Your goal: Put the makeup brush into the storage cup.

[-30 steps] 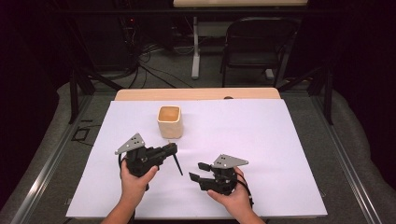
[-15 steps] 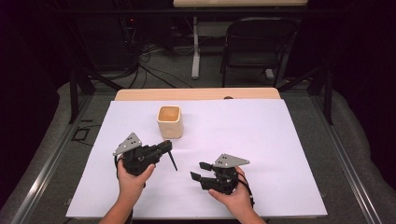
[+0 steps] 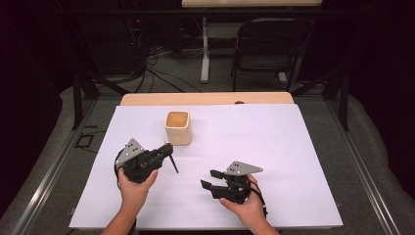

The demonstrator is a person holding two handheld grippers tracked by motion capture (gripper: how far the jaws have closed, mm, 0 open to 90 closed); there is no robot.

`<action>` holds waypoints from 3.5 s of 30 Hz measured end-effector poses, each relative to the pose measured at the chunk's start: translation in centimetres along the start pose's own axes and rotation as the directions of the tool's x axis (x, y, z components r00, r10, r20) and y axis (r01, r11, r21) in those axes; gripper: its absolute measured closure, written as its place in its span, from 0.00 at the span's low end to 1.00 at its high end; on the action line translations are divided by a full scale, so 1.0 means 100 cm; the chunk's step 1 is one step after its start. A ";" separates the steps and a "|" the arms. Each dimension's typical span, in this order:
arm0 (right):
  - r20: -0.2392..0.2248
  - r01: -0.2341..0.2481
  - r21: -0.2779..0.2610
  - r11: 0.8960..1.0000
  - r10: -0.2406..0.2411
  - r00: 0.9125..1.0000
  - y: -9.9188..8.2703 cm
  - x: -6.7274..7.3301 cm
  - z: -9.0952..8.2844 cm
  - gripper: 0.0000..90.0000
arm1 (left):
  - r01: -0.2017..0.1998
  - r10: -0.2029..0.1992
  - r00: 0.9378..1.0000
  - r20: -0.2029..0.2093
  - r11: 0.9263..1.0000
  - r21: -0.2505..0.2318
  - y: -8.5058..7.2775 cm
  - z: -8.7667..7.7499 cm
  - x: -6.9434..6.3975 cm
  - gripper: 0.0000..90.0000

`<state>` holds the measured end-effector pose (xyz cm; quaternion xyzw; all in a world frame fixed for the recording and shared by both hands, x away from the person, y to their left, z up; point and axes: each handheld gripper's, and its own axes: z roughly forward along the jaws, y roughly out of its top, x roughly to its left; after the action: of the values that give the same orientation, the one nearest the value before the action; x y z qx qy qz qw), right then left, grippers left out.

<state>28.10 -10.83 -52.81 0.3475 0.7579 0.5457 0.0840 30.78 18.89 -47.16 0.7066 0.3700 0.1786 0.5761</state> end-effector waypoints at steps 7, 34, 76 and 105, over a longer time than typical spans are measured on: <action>0.000 0.001 0.004 1.000 -0.001 1.000 -0.001 -0.001 -0.001 0.51 | 0.014 -0.014 1.000 -0.014 1.000 -0.009 0.001 -0.002 0.005 0.93; 0.003 -0.029 -0.011 1.000 0.029 1.000 0.001 -0.008 -0.001 0.50 | 0.003 -0.005 0.999 -0.045 0.999 -0.050 0.016 -0.013 0.012 0.93; 0.007 -0.042 -0.033 0.999 0.042 0.999 0.002 -0.011 -0.007 0.50 | 0.001 -0.011 0.992 -0.123 0.996 -0.084 0.089 0.000 0.041 0.93; 0.010 -0.055 -0.042 0.998 0.055 0.998 0.002 -0.011 -0.008 0.50 | -0.028 0.013 0.985 -0.172 0.996 -0.087 0.124 0.013 0.044 0.93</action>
<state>28.58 -12.10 -52.58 0.3696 0.7360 0.5614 0.0805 38.49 20.45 -36.53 0.6659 0.4026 0.2609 0.5713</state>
